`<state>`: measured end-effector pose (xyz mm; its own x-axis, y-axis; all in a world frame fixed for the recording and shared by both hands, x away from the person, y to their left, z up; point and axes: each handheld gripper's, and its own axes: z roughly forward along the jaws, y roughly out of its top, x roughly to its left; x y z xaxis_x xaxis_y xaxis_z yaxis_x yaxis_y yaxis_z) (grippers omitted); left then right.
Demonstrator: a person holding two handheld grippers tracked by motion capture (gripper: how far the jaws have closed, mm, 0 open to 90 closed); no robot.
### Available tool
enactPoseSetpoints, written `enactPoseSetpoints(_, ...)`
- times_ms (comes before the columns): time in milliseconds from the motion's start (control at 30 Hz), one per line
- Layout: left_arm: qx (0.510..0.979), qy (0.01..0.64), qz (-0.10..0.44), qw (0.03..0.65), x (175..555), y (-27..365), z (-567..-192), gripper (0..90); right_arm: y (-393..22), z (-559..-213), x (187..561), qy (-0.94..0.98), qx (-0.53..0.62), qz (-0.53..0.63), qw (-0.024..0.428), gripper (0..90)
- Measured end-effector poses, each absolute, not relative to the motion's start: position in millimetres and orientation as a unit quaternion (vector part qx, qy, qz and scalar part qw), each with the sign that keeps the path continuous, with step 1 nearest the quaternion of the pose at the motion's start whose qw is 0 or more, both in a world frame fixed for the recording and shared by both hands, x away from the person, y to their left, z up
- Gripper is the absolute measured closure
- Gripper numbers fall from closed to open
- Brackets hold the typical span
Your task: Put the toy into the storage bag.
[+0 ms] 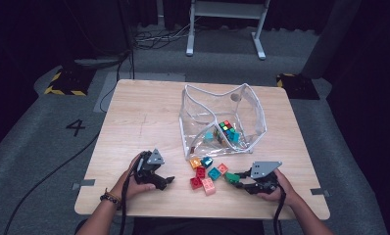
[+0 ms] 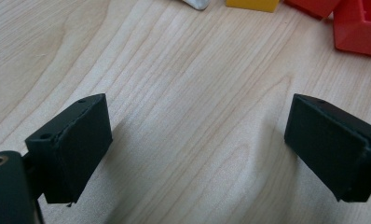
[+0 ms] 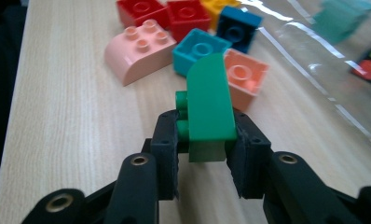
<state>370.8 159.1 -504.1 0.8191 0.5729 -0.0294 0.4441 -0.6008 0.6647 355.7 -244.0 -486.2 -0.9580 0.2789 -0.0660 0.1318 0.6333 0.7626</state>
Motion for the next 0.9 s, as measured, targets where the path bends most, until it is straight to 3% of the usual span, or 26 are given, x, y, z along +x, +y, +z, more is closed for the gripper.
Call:
enactPoseSetpoints(433, 0.890, 0.286, 0.094, 0.343, 371, 159, -504, 7.5, -300, -461, 368, 0.867, 0.199, 0.429, 0.157, 66.5)
enactPoseSetpoints(900, 0.888, 0.288, 0.098, 0.344, 370, 159, -504, 7.5, -334, -447, 378, 0.843, 0.254, 0.436, 0.186, 66.5)
